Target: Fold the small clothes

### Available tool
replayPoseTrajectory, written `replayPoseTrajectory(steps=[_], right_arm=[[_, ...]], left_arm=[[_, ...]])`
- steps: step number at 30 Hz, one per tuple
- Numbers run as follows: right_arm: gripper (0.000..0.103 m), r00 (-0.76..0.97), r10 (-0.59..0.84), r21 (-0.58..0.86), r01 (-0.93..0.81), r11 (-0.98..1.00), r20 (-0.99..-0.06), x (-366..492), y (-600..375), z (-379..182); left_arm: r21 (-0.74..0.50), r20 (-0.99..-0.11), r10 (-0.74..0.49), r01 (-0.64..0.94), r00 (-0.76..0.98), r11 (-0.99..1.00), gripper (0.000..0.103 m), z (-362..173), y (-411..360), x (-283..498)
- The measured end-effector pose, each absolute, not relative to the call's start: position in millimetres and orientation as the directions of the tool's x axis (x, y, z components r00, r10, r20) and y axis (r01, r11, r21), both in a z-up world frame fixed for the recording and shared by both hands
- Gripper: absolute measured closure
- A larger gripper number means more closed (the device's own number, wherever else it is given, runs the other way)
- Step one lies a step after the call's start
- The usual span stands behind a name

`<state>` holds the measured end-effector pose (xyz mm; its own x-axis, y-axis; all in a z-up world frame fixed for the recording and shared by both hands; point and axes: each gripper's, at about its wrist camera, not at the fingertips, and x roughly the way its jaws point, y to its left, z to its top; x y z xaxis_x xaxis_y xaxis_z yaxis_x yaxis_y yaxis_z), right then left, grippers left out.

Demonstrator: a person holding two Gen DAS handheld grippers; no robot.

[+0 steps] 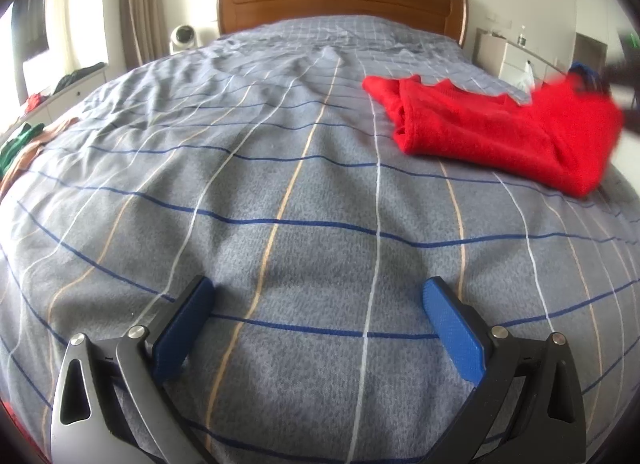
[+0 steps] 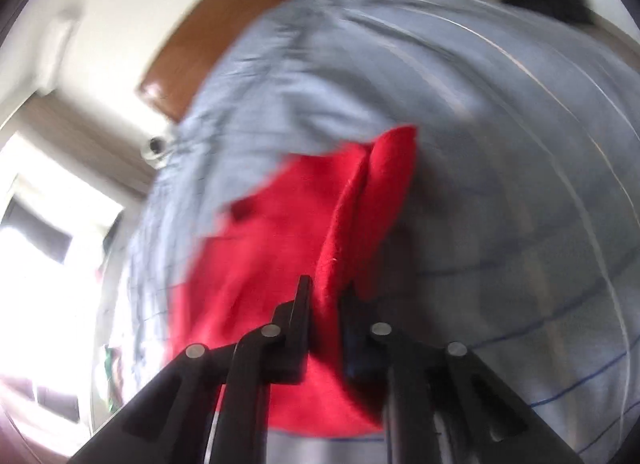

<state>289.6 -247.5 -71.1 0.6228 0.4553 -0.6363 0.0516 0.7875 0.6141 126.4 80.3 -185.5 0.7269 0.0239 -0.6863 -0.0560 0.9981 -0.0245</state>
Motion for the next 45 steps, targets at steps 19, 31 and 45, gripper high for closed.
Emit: replayPoseTrajectory(steps=[19, 31, 45], right_arm=[[0.062, 0.461, 0.682, 0.620, -0.306, 0.723, -0.568, 301.0, -79.8, -49.6], [0.053, 0.470, 0.346, 0.141, -0.417, 0.898, -0.812, 271.7, -40.7, -114.9], [0.045, 0.580, 0.376, 0.126, -0.425, 0.897, -0.723, 203.9, -98.8, -78.3]], left_arm=[[-0.027, -0.689, 0.020, -0.054, 0.724, 0.998, 0.000, -187.0, 80.2, 127.9], [-0.030, -0.683, 0.019, -0.054, 0.730, 0.998, 0.000, -187.3, 78.5, 126.6], [-0.028, -0.683, 0.020, -0.054, 0.730, 0.998, 0.000, -187.9, 78.6, 125.4]])
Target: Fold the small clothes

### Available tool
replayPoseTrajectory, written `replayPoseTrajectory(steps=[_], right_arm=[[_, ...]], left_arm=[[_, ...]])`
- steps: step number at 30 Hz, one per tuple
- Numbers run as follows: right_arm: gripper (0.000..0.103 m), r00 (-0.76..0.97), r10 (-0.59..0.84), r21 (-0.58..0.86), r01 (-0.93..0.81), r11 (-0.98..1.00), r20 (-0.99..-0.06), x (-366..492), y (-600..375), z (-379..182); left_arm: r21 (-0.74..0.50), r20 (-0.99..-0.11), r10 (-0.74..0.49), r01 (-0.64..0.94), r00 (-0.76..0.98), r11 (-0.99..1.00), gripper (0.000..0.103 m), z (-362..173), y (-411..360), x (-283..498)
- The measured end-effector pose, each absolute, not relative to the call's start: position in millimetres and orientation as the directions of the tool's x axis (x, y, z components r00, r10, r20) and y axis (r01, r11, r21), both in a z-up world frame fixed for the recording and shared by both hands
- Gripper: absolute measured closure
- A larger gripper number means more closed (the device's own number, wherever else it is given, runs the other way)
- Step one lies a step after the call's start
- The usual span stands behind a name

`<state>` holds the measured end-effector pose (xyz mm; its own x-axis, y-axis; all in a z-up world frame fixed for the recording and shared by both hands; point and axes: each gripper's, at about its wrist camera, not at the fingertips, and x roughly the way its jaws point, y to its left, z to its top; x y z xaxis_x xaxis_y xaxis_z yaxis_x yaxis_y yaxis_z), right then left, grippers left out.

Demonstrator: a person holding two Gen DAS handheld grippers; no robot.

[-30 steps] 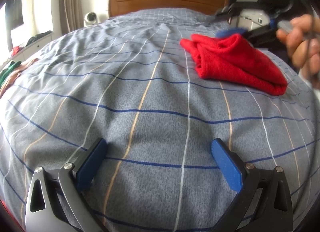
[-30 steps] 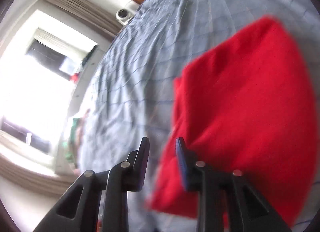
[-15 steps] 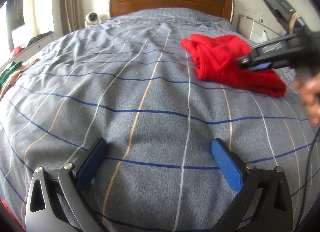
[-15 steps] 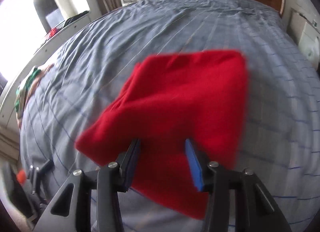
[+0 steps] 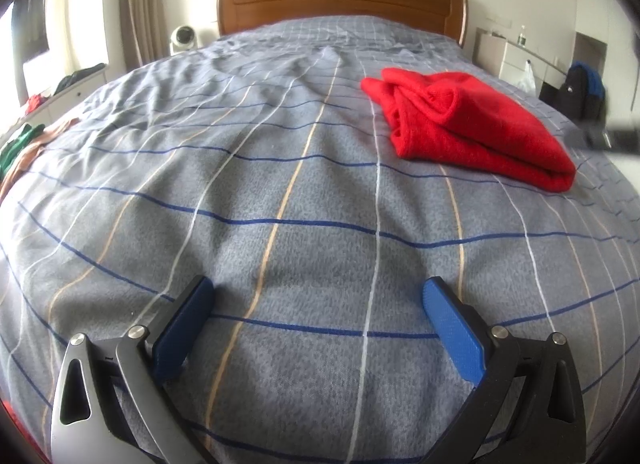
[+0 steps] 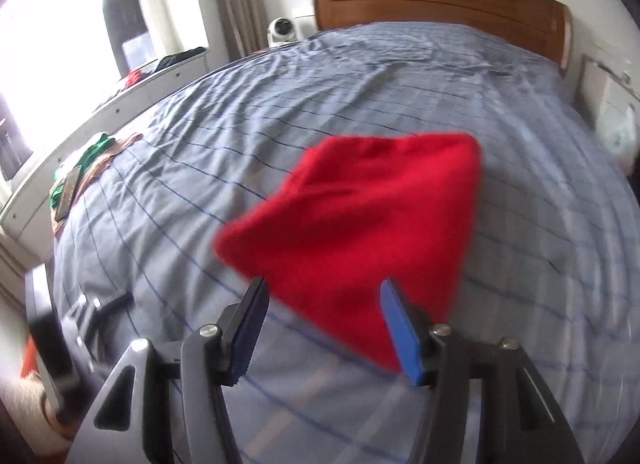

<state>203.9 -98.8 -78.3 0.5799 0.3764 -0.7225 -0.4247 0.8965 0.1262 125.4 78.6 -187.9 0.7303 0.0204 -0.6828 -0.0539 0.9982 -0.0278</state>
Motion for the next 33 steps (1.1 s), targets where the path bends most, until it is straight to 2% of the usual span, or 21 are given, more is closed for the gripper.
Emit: replayPoseTrajectory(steps=[8, 12, 13, 15, 18, 20, 22, 24, 26, 29, 33], right_arm=[[0.045, 0.551, 0.370, 0.239, -0.296, 0.925, -0.748, 181.0, -141.0, -120.2], [0.045, 0.554, 0.375, 0.255, -0.283, 0.925, -0.744, 177.7, -150.6, -124.6], [0.045, 0.554, 0.375, 0.257, -0.282, 0.924, -0.743, 177.9, -153.6, -123.3], [0.043, 0.559, 0.383, 0.262, -0.288, 0.921, -0.736, 180.1, -159.3, -119.9], [0.038, 0.578, 0.386, 0.270, -0.281, 0.921, -0.719, 193.7, -167.0, -110.9], [0.038, 0.591, 0.404, 0.308, -0.261, 0.915, -0.699, 211.6, -170.9, -102.6], [0.036, 0.598, 0.437, 0.368, -0.242, 0.898, -0.672, 231.9, -173.7, -94.0], [0.027, 0.584, 0.478, 0.436, -0.224, 0.872, -0.656, 255.3, -174.4, -90.5], [0.027, 0.564, 0.505, 0.488, -0.196, 0.850, -0.653, 279.3, -174.4, -91.7], [0.027, 0.521, 0.530, 0.532, -0.163, 0.831, -0.669, 311.3, -171.9, -102.7], [0.027, 0.451, 0.580, 0.604, -0.107, 0.790, -0.679, 350.2, -168.5, -133.9]], left_arm=[[-0.026, -0.680, 0.023, -0.055, 0.732, 0.998, 0.000, -187.7, 78.0, 124.6], [-0.017, -0.758, 0.019, -0.050, 0.652, 0.999, 0.001, -171.5, 76.0, 132.1], [-0.050, -0.771, -0.022, -0.027, 0.636, 0.998, 0.001, -159.7, 75.1, 137.0], [-0.171, -0.730, -0.148, 0.031, 0.667, 0.985, 0.001, -126.4, 72.4, 149.4], [-0.285, -0.698, -0.277, 0.099, 0.660, 0.953, 0.001, -94.8, 55.7, 189.4], [-0.298, -0.718, -0.330, 0.157, 0.614, 0.941, 0.001, -91.7, 37.6, 224.5], [-0.232, -0.771, -0.286, 0.168, 0.568, 0.958, 0.001, -105.0, 21.5, 266.7], [-0.119, -0.819, -0.166, 0.119, 0.550, 0.986, 0.001, -123.5, 17.9, 296.9], [-0.053, -0.849, -0.085, 0.075, 0.522, 0.996, 0.000, -140.4, 26.9, 318.3], [-0.142, -0.866, -0.150, 0.054, 0.477, 0.988, 0.000, -152.0, 45.6, 333.9], [-0.172, -0.879, -0.185, 0.070, 0.439, 0.983, 0.000, -159.1, 48.6, 345.5]])
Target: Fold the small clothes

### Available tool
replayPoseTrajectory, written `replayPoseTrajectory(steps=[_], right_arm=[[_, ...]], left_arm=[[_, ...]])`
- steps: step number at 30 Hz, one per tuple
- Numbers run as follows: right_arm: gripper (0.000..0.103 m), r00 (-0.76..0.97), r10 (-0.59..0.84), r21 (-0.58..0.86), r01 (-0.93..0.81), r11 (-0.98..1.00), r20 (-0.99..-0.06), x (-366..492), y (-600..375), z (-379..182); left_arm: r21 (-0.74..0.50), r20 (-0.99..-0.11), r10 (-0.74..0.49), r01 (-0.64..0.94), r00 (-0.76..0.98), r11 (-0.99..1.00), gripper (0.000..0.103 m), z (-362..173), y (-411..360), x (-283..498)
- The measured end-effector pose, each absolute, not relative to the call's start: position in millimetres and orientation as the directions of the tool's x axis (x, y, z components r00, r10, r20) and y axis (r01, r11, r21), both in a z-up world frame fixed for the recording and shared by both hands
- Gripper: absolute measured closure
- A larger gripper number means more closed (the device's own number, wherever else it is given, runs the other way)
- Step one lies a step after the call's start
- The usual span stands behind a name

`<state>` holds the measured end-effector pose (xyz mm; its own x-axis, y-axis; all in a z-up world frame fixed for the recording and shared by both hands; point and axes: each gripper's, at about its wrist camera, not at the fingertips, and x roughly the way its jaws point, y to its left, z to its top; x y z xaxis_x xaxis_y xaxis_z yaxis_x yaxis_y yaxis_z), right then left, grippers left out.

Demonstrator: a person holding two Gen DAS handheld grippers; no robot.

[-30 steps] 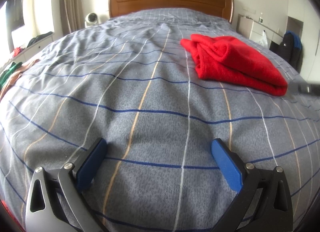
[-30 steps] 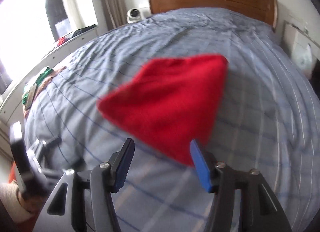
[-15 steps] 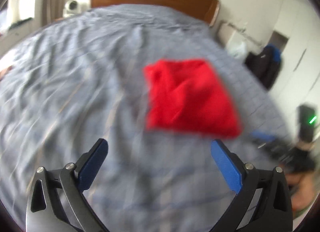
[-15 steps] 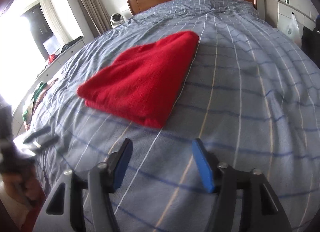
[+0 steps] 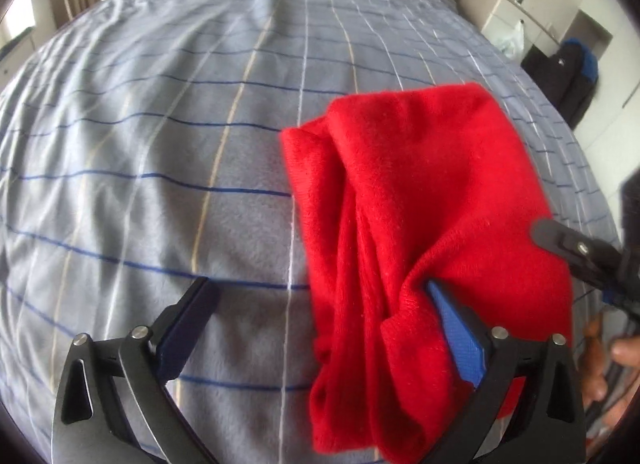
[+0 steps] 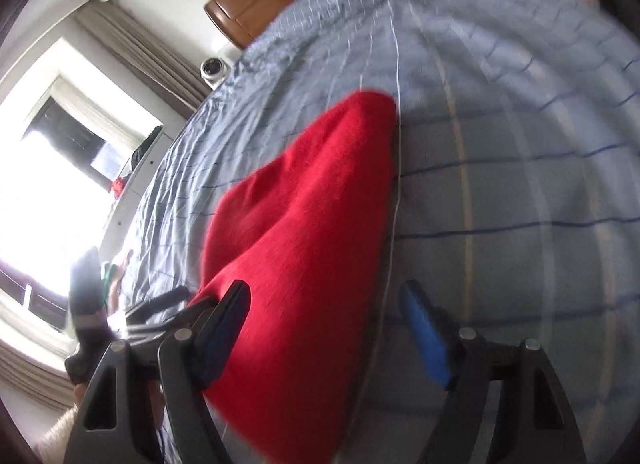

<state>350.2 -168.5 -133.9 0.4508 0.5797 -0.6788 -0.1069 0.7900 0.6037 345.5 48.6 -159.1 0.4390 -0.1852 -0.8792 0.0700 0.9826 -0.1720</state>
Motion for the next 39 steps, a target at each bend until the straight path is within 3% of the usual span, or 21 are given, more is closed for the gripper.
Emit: replayPoseTrajectory(steps=[2, 3, 4, 5, 6, 7, 10, 15, 16, 17, 19, 20, 21, 22, 23, 25, 33, 35, 39], right_arm=[[0.028, 0.450, 0.620, 0.665, -0.073, 0.743, -0.643, 361.3, -166.1, -147.8], [0.038, 0.458, 0.628, 0.679, -0.069, 0.731, -0.629, 364.3, -163.5, -150.1], [0.049, 0.463, 0.623, 0.671, -0.079, 0.737, -0.630, 366.3, -157.5, -149.4], [0.065, 0.469, 0.580, 0.614, -0.097, 0.783, -0.666, 366.4, -147.8, -144.8], [0.070, 0.489, 0.516, 0.527, -0.128, 0.840, -0.704, 362.7, -135.9, -136.3], [0.071, 0.519, 0.446, 0.414, -0.184, 0.892, -0.729, 357.0, -120.1, -124.3], [0.074, 0.637, 0.298, 0.094, -0.334, 0.938, -0.710, 330.9, -74.6, -86.0], [0.075, 0.744, 0.333, -0.001, -0.408, 0.913, -0.579, 300.1, -61.8, -19.5], [0.074, 0.749, 0.341, 0.007, -0.410, 0.912, -0.568, 298.7, -66.6, -11.5], [0.073, 0.745, 0.348, 0.025, -0.408, 0.913, -0.569, 299.1, -71.3, -9.6], [0.065, 0.699, 0.369, 0.109, -0.387, 0.916, -0.613, 305.7, -90.8, -19.2], [0.049, 0.676, 0.362, 0.129, -0.370, 0.920, -0.642, 304.1, -97.3, -28.9], [0.025, 0.658, 0.335, 0.129, -0.341, 0.931, -0.675, 299.5, -105.4, -40.5], [0.017, 0.653, 0.281, 0.100, -0.300, 0.949, -0.704, 291.4, -117.0, -55.1], [0.011, 0.657, 0.252, 0.076, -0.284, 0.956, -0.710, 281.8, -125.1, -62.4], [0.011, 0.655, 0.204, 0.028, -0.269, 0.963, -0.727, 255.0, -143.4, -78.2], [0.008, 0.640, 0.228, 0.086, -0.246, 0.965, -0.734, 132.0, -174.0, -83.5], [0.001, 0.653, 0.241, 0.096, -0.250, 0.963, -0.718, 98.8, -172.1, -73.5], [0.001, 0.653, 0.243, 0.117, -0.231, 0.966, -0.718, 56.5, -165.7, -63.5]], left_arm=[[-0.221, -0.881, -0.222, 0.052, 0.417, 0.974, 0.000, -164.4, 53.8, 352.4], [-0.263, -0.878, -0.248, 0.019, 0.409, 0.964, 0.001, -165.3, 57.0, 354.4], [-0.283, -0.872, -0.261, 0.008, 0.415, 0.959, 0.012, -162.1, 56.5, 351.2], [-0.309, -0.859, -0.286, 0.017, 0.424, 0.951, 0.049, -160.7, 55.6, 348.7], [-0.365, -0.836, -0.357, 0.064, 0.417, 0.929, 0.068, -157.7, 50.5, 347.6], [-0.370, -0.831, -0.371, 0.086, 0.414, 0.925, 0.075, -153.1, 45.3, 344.6], [-0.320, -0.804, -0.347, 0.140, 0.484, 0.937, 0.079, -123.7, 37.2, 330.3], [-0.350, -0.723, -0.388, 0.181, 0.572, 0.919, 0.076, -69.7, 51.1, 305.6], [-0.350, -0.730, -0.388, 0.179, 0.562, 0.919, 0.068, -70.6, 52.5, 304.6], [-0.343, -0.745, -0.379, 0.172, 0.549, 0.923, 0.054, -74.6, 52.1, 304.8], [-0.261, -0.791, -0.287, 0.125, 0.540, 0.957, 0.038, -93.1, 57.0, 294.1], [-0.178, -0.802, -0.198, 0.092, 0.563, 0.980, 0.038, -101.4, 62.2, 280.1], [-0.108, -0.800, -0.138, 0.086, 0.584, 0.990, 0.036, -106.1, 65.3, 264.9], [-0.058, -0.795, -0.101, 0.090, 0.599, 0.994, 0.028, -109.6, 67.8, 250.6], [-0.001, -0.781, -0.061, 0.096, 0.621, 0.995, 0.017, -113.3, 70.9, 228.1], [0.077, -0.750, 0.000, 0.087, 0.662, 0.993, 0.005, -114.7, 71.8, 188.8], [0.209, -0.732, 0.190, -0.051, 0.654, 0.977, 0.001, -90.1, 40.9, 94.3], [0.217, -0.713, 0.193, -0.049, 0.674, 0.975, 0.001, -81.9, 32.2, 73.7], [0.177, -0.732, 0.130, 0.002, 0.669, 0.984, 0.001, -69.8, 19.2, 53.3]])
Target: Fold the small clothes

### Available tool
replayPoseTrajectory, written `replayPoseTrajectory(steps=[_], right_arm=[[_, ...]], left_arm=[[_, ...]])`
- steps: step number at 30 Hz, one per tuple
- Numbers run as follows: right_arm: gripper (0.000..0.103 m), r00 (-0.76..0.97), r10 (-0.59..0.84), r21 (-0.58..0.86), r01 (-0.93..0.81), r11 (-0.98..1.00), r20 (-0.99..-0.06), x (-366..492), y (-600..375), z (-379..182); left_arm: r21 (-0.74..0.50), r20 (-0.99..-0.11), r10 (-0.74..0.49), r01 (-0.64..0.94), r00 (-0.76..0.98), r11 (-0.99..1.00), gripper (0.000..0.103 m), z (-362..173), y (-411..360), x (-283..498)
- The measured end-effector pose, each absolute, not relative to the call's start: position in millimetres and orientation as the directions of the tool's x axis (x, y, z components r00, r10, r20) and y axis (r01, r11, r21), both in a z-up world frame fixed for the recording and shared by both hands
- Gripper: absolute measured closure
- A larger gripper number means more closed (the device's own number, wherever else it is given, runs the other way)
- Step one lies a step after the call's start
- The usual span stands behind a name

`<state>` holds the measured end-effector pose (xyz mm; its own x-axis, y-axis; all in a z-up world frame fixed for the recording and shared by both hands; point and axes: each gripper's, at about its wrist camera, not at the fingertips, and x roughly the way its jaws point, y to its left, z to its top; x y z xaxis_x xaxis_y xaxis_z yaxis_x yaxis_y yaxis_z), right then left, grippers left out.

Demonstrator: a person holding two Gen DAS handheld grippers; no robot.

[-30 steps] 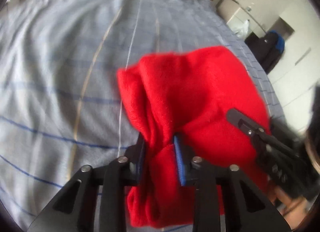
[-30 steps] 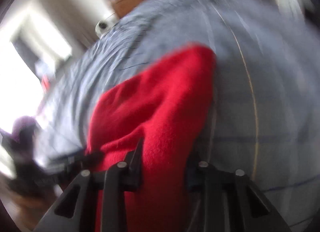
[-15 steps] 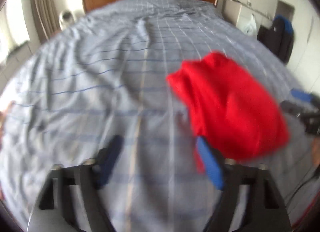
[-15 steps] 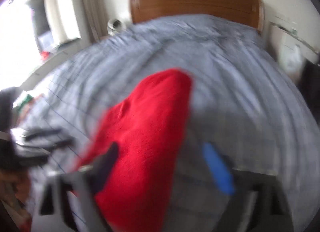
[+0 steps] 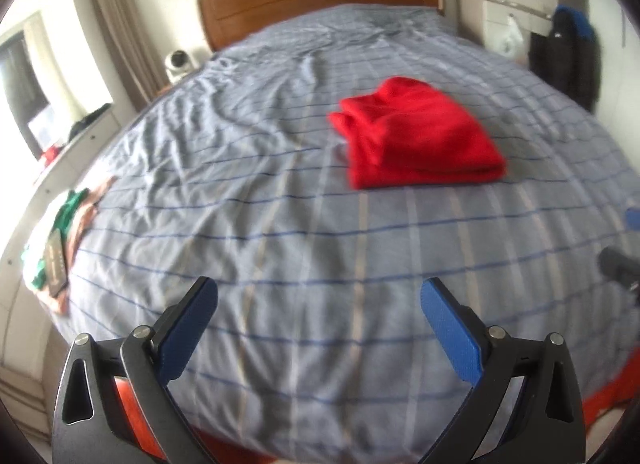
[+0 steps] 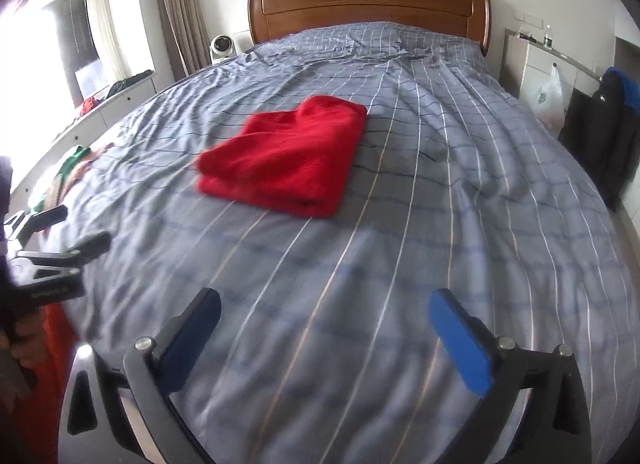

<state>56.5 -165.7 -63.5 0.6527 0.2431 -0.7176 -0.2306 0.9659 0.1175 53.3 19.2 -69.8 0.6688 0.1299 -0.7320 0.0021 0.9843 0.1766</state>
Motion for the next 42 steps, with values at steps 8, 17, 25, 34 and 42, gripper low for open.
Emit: replayPoseTrajectory(steps=[8, 17, 25, 34, 42], right_arm=[[0.001, 0.651, 0.201, 0.096, -0.194, 0.976, -0.732, 34.1, -151.9, -45.0], [0.001, 0.652, 0.142, 0.019, -0.192, 0.981, -0.745, 29.1, -139.0, -46.1], [0.001, 0.636, 0.175, 0.042, -0.218, 0.975, -0.752, 23.1, -134.5, -35.5], [0.001, 0.632, 0.223, 0.035, -0.295, 0.955, -0.742, 4.3, -114.5, -6.6], [0.001, 0.629, 0.189, 0.012, -0.274, 0.962, -0.754, 5.5, -112.6, -16.3]], left_arm=[[0.158, -0.748, 0.075, 0.067, 0.659, 0.985, 0.000, -62.0, -0.2, 39.7], [0.101, -0.771, 0.037, 0.065, 0.635, 0.993, 0.000, -59.6, 7.1, 35.3], [0.070, -0.790, 0.003, 0.084, 0.614, 0.994, 0.000, -46.2, 8.3, 27.8], [0.109, -0.746, 0.055, 0.039, 0.664, 0.993, 0.000, -25.4, 16.5, 20.4], [0.071, -0.748, 0.019, 0.051, 0.664, 0.996, 0.000, -24.0, 17.4, 17.2]])
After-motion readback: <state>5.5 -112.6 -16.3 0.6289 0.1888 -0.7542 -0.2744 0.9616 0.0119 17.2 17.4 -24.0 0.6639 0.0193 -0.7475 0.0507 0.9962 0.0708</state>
